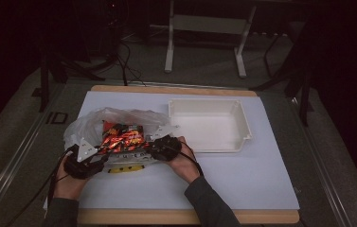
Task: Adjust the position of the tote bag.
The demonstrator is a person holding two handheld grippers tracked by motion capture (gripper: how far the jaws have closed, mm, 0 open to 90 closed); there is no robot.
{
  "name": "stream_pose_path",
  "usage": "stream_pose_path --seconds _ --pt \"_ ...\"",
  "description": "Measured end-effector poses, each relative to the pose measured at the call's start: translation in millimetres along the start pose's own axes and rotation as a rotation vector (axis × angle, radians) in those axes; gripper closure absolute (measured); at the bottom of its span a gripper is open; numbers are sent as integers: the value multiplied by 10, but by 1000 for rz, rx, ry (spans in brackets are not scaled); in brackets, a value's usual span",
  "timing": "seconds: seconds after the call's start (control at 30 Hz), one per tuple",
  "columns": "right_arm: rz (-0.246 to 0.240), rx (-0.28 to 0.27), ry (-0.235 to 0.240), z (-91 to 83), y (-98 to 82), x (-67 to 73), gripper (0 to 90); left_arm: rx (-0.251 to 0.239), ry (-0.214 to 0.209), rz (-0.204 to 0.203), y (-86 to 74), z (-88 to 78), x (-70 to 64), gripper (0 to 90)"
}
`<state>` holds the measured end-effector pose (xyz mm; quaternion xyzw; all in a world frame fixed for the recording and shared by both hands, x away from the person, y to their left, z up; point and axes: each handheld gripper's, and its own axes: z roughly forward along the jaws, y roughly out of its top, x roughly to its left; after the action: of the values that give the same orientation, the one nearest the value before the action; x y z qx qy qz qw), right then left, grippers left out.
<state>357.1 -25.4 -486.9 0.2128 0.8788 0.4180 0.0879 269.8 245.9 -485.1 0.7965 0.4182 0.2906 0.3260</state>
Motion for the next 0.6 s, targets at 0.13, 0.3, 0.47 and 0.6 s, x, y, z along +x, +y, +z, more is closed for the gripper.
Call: stream_pose_path --seconds 0.13,0.3,0.47,0.6 --pt "0 1 -2 1 4 -8 744 -12 -3 36 33 27 -13 519" --pt "-3 -1 -3 -3 24 -7 746 -41 14 67 62 33 -6 517" --pt "-17 -5 6 2 44 5 751 -82 34 119 92 34 -21 618" --pt "-24 0 1 10 35 14 749 -100 19 111 127 41 3 787"
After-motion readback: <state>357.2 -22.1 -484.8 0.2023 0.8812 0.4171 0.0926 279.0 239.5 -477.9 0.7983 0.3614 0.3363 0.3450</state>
